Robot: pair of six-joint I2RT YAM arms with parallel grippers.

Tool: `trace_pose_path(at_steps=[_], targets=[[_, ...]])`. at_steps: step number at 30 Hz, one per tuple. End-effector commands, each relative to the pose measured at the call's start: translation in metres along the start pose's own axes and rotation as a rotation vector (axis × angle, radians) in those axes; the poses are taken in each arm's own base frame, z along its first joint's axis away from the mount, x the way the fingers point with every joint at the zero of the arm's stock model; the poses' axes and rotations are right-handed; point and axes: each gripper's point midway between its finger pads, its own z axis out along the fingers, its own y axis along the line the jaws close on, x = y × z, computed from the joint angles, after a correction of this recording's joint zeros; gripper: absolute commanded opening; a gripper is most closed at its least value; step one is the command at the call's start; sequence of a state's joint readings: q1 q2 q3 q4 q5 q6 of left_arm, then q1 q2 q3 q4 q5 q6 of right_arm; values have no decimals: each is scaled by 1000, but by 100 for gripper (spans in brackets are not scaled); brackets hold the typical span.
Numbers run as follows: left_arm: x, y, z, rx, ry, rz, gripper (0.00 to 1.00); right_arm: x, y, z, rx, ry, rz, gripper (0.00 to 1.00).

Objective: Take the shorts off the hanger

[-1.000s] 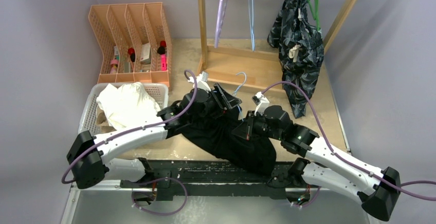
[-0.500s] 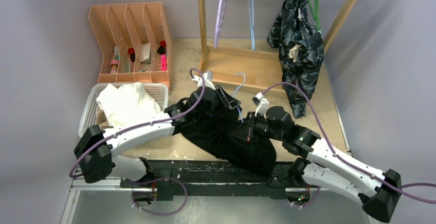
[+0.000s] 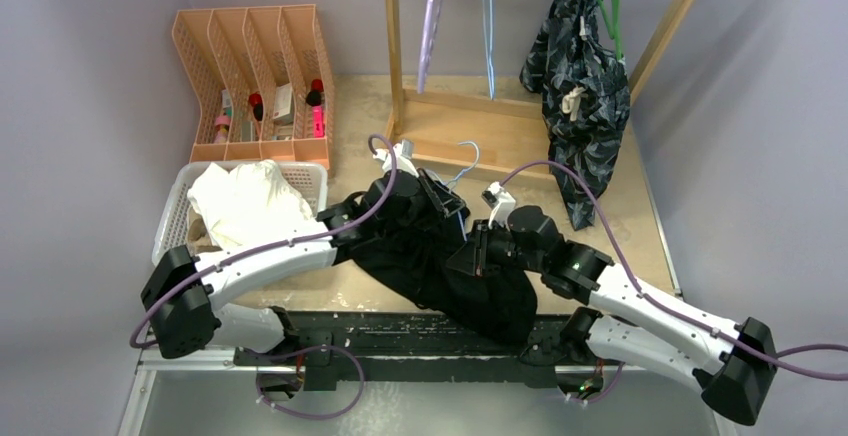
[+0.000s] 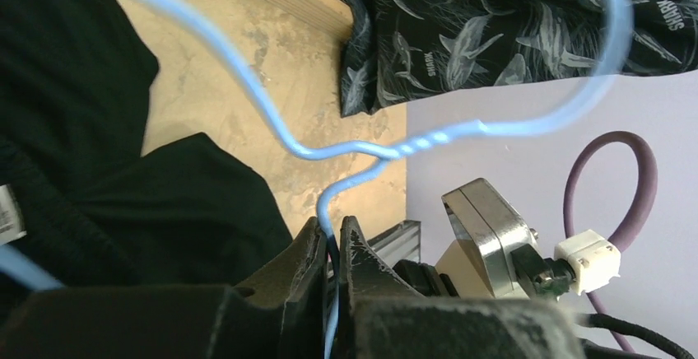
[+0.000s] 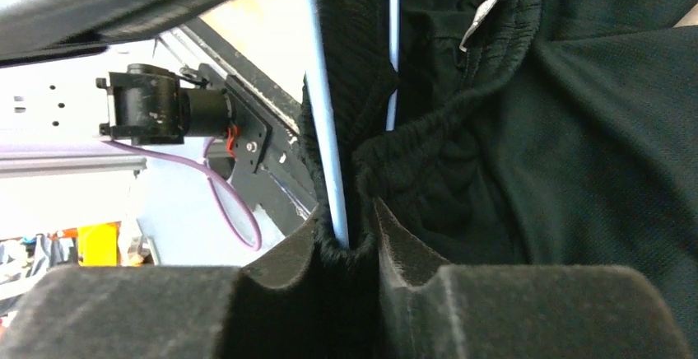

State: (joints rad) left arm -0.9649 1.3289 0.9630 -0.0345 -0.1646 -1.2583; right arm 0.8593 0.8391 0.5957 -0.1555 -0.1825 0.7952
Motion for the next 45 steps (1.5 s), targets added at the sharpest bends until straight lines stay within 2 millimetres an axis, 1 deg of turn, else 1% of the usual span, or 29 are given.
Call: trace_pose_path(at_steps=[1, 4, 5, 6, 9, 11, 13, 14, 16, 17, 19, 22, 23, 26, 28, 31, 32, 35, 37, 39, 40, 42, 45], targets=[[-31, 12, -19, -80, -123, 131, 0, -9, 16, -4, -37, -2, -22, 28], [-38, 30, -24, -129, -165, 131, 0, -2, 5, -5, 12, 24, -13, 36], [-42, 30, -26, -130, -178, 127, 0, 0, 0, -6, 32, 28, 0, 40], [-45, 29, -28, -130, -190, 128, 0, 3, -2, -7, 34, 31, 7, 43], [-54, 29, -32, -149, -222, 136, 0, 6, 5, -13, -23, 27, -5, 43], [-59, 32, -34, -174, -234, 141, 0, 7, 8, -15, -43, 24, -11, 43], [-62, 35, -35, -187, -240, 138, 0, 11, 9, -15, -60, 42, -26, 40], [-64, 36, -36, -192, -243, 135, 0, 13, 7, -15, -50, 54, -25, 37], [-67, 38, -37, -201, -247, 133, 0, 16, 1, -13, -27, 69, -21, 26], [-69, 39, -38, -203, -251, 131, 0, 18, -1, -11, -17, 78, -17, 24], [-74, 39, -41, -203, -259, 129, 0, 20, -3, -8, -5, 90, -11, 24], [-81, 38, -48, -209, -273, 129, 0, 21, -7, -4, 14, 96, -7, 16], [-83, 37, -50, -207, -278, 126, 0, 22, -8, -3, 15, 103, -6, 15], [-93, 32, -60, -195, -302, 113, 0, 33, -8, 4, -9, 162, -16, 14], [-99, 29, -67, -186, -322, 103, 0, 39, -10, 8, -15, 196, -18, 9], [-105, 29, -76, -186, -341, 95, 0, 42, -13, 12, -1, 210, -11, 6], [-107, 30, -78, -192, -345, 96, 0, 41, -14, 13, 4, 205, -9, 4], [-111, 33, -88, -213, -365, 102, 0, 30, -16, 13, 38, 153, 2, 0], [-117, 35, -98, -238, -391, 109, 0, 19, -19, 14, 77, 105, 10, 0], [-125, 37, -111, -268, -425, 116, 0, 6, -23, 13, 142, 60, 23, 0], [-131, 38, -119, -285, -455, 116, 0, -2, -23, 11, 167, 41, 23, 0], [-140, 42, -135, -311, -500, 109, 0, -19, -17, 8, 193, -5, 12, 0], [-150, 46, -158, -322, -562, 88, 0, -47, 5, 1, 153, -81, -22, 0]])
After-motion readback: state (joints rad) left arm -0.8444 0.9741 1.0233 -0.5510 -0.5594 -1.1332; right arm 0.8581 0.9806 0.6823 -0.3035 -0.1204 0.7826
